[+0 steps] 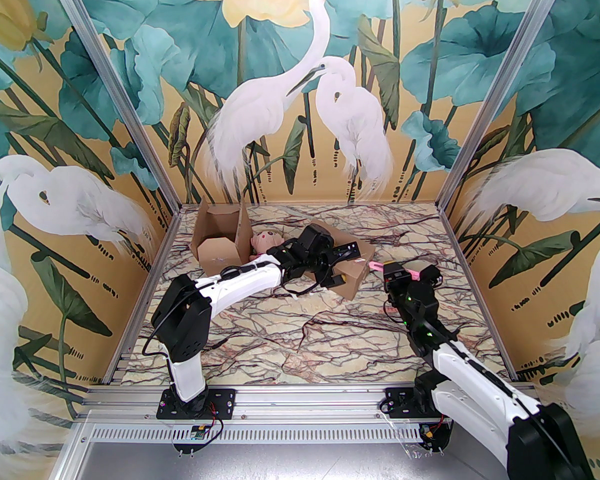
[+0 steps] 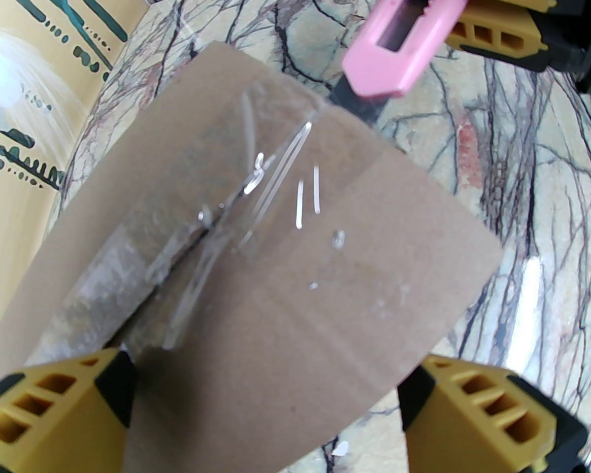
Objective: Unpack the express box
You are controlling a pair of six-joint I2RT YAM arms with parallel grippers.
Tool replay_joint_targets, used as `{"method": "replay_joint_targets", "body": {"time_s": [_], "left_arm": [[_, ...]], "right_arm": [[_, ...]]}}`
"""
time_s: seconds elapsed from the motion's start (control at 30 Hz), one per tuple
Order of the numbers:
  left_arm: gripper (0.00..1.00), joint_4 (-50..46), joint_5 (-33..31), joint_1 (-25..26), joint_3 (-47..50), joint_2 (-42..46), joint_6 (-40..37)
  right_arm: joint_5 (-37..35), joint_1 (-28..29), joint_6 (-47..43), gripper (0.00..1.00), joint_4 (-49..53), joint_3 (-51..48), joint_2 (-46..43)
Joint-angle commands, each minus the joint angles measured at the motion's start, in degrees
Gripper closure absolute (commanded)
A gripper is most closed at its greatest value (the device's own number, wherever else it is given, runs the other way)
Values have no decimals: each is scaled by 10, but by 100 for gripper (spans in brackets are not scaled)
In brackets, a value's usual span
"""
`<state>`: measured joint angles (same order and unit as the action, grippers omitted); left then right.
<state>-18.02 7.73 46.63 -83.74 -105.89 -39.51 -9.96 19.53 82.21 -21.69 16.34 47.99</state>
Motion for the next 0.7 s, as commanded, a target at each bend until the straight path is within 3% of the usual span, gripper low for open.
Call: {"method": "replay_joint_targets", "body": {"time_s": [0.0, 0.33, 0.67], "left_arm": [[9, 67, -63, -17, -24, -25, 64], [11, 38, -71, -20, -48, -42, 71], [11, 25, -84, -22, -41, -40, 71]], "right_arm": [[102, 32, -13, 100, 79, -1, -43], [141, 28, -19, 100, 61, 0, -29], [146, 11, 19, 100, 125, -4, -95]]}}
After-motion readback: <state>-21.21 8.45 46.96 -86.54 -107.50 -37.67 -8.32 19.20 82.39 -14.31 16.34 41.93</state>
